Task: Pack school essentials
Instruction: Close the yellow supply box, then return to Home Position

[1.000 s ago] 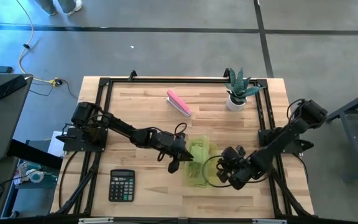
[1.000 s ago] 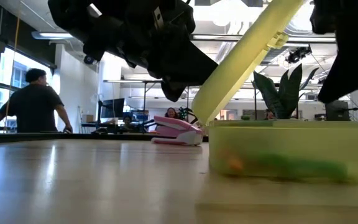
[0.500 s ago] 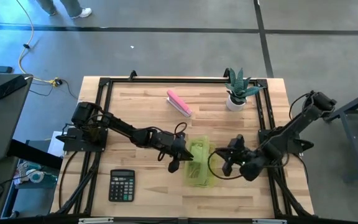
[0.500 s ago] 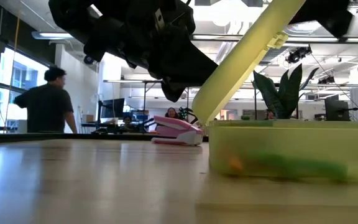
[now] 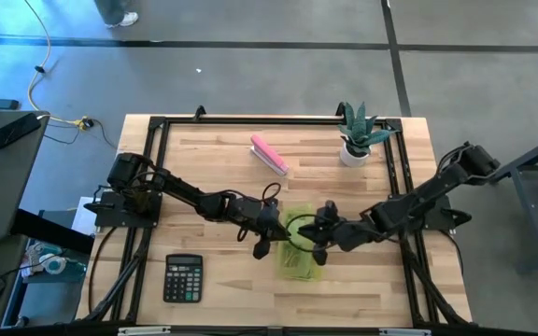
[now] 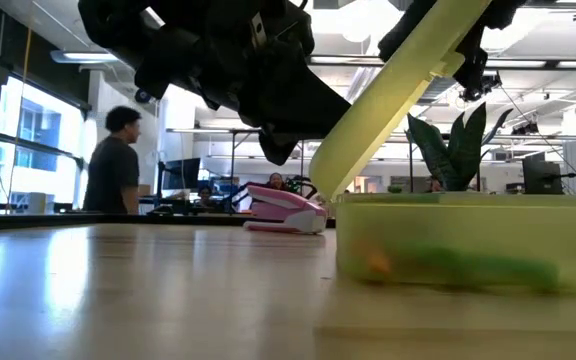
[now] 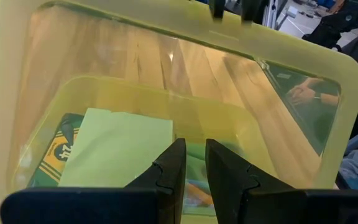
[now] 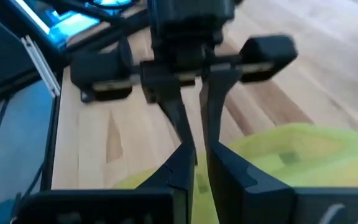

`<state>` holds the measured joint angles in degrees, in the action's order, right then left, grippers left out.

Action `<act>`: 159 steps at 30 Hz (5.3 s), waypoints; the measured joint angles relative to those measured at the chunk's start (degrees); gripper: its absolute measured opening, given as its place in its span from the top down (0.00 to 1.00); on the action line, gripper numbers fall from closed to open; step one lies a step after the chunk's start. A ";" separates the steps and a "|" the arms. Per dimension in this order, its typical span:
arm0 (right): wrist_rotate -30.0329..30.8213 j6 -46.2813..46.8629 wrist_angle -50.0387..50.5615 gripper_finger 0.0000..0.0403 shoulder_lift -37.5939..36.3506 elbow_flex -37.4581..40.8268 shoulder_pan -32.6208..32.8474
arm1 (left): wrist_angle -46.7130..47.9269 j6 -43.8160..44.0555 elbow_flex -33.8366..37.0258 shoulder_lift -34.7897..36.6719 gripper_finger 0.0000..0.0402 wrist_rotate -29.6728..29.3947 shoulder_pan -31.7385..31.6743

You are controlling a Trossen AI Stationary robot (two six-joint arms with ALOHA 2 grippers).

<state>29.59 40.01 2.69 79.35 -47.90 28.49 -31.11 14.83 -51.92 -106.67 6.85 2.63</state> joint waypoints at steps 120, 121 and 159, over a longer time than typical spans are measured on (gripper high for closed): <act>5.11 -34.10 11.04 0.91 -26.81 4.93 -1.02 | 36.73 -2.57 34.70 85.08 0.87 -10.71 2.14; 4.42 -34.09 8.99 0.91 -28.84 7.53 -1.34 | 36.68 -2.12 35.48 86.01 0.87 -10.77 2.14; -30.89 -43.16 -2.90 0.91 -72.35 43.17 -16.89 | 33.90 -6.22 46.73 93.22 0.87 -8.80 -15.28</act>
<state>-1.30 -3.14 -0.20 7.00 -4.73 11.60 2.78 8.61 -5.19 -13.45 -1.95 -12.65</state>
